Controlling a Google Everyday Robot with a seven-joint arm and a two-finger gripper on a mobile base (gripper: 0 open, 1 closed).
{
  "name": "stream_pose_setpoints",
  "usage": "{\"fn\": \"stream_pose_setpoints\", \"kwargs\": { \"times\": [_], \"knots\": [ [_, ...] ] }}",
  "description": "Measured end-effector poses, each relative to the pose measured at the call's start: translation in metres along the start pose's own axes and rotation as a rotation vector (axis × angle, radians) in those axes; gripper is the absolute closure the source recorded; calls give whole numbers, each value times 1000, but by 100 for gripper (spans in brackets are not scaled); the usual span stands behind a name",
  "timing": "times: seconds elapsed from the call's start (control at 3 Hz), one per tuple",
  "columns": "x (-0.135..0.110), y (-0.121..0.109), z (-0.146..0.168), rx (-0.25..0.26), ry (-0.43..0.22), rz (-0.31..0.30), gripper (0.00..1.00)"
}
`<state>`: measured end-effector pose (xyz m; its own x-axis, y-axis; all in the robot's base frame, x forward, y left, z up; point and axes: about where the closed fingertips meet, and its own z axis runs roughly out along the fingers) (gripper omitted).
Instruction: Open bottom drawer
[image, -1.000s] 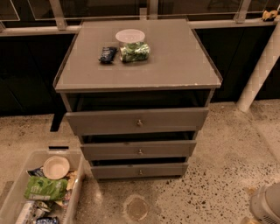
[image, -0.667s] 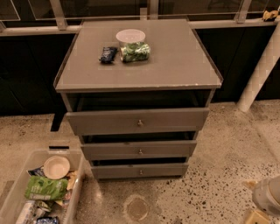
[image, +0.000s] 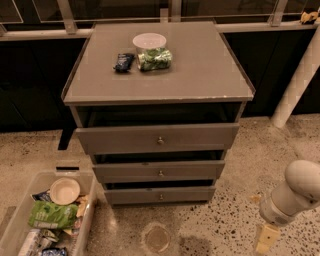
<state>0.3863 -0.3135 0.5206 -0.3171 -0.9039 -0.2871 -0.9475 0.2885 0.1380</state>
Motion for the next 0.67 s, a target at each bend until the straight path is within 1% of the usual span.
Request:
{"fn": "stream_pose_setpoints", "kwargs": {
  "times": [0.33,0.67],
  "knots": [
    [1,0,0,1,0,1,0],
    [8,-21,26,6,1,12,0]
  ]
}}
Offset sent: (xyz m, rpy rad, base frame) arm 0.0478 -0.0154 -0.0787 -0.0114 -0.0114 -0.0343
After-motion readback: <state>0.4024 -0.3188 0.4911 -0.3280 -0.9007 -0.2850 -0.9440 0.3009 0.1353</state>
